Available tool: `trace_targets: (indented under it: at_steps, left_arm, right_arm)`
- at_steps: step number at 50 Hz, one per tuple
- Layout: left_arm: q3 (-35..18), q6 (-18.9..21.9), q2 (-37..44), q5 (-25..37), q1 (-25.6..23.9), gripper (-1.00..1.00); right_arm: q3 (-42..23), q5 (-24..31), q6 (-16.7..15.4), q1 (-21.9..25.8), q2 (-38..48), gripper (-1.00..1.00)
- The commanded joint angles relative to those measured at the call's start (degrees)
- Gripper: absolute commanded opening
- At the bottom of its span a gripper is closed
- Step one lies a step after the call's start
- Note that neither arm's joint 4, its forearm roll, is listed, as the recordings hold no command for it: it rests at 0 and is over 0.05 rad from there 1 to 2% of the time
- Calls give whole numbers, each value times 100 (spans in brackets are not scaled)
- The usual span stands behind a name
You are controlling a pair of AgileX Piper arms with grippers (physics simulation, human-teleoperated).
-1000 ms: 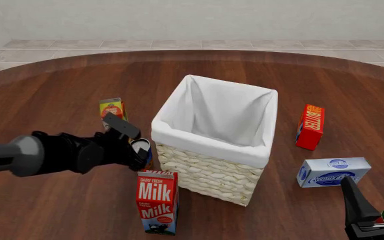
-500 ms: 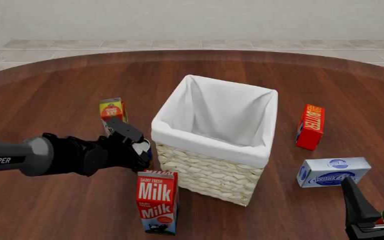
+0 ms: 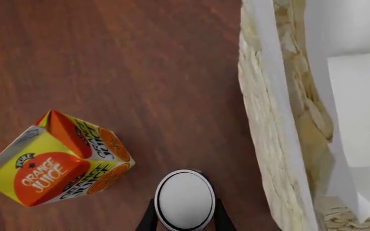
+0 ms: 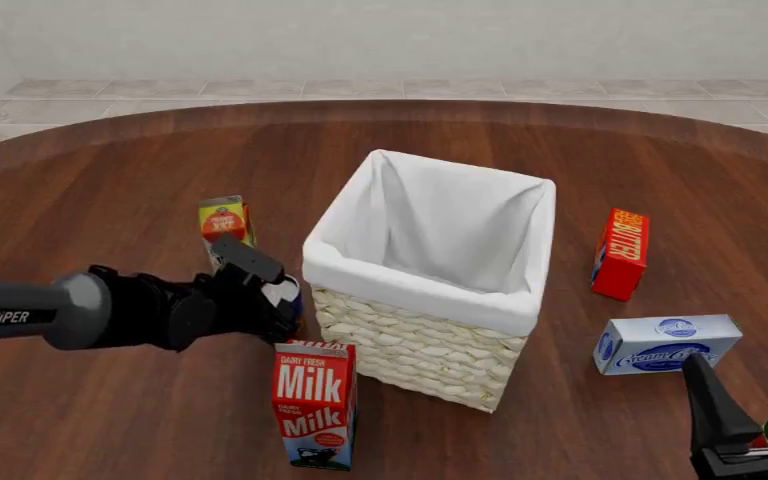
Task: Pick up the alphabet soup and the tomato sauce, and put them in the basket.
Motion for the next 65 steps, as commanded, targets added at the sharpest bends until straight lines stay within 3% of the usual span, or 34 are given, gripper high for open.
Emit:
trace_targets:
  at_steps: [1, 49, 65]
  left_arm:
    - [5, 132, -18, -18, 45, -100]
    - [301, 355, -1712, 855, -159, -100]
    - [217, 567, -2144, 1222, 11, -100]
  right_arm:
    - [0, -77, -7, 4, 75, 100]
    - [-4, 183, 44, 32, -250, 100]
    - [-5, 210, 64, 57, -309, 100]
